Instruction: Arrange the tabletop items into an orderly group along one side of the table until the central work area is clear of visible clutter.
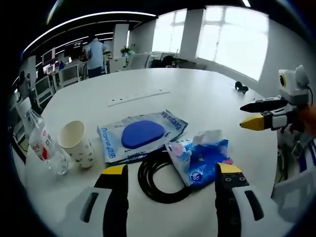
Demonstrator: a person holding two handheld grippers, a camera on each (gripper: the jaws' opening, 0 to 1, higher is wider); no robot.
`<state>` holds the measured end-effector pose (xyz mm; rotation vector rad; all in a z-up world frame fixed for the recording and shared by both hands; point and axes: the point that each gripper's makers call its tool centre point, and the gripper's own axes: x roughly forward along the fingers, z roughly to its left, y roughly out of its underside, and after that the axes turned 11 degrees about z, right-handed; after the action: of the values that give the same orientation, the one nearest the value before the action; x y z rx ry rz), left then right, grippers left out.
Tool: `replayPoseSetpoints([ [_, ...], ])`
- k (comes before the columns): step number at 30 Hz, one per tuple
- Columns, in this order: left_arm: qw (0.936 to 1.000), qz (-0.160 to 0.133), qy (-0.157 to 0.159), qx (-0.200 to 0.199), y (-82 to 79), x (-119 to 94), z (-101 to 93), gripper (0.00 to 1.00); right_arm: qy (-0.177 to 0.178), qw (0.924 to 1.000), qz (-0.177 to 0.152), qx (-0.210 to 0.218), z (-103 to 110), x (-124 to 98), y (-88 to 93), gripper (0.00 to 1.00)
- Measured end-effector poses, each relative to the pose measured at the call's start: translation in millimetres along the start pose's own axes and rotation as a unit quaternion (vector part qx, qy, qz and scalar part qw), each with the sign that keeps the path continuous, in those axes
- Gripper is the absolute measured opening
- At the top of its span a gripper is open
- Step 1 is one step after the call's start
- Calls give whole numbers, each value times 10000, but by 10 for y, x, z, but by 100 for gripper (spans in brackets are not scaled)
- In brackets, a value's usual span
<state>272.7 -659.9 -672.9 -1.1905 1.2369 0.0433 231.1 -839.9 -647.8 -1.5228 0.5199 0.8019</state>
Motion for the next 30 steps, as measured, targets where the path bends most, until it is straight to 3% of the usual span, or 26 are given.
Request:
replayPoseSetpoints([
  [10, 9997, 93, 151, 189, 32, 36, -83, 44, -245, 9994, 230, 21, 157, 100, 186, 32],
  [19, 9987, 180, 215, 414, 74, 74, -195, 30, -408, 9984, 396, 8, 246, 133, 313, 19],
  [30, 9975, 338, 194, 594, 99, 160, -213, 23, -601, 9963, 616, 3, 341, 177, 451, 7],
])
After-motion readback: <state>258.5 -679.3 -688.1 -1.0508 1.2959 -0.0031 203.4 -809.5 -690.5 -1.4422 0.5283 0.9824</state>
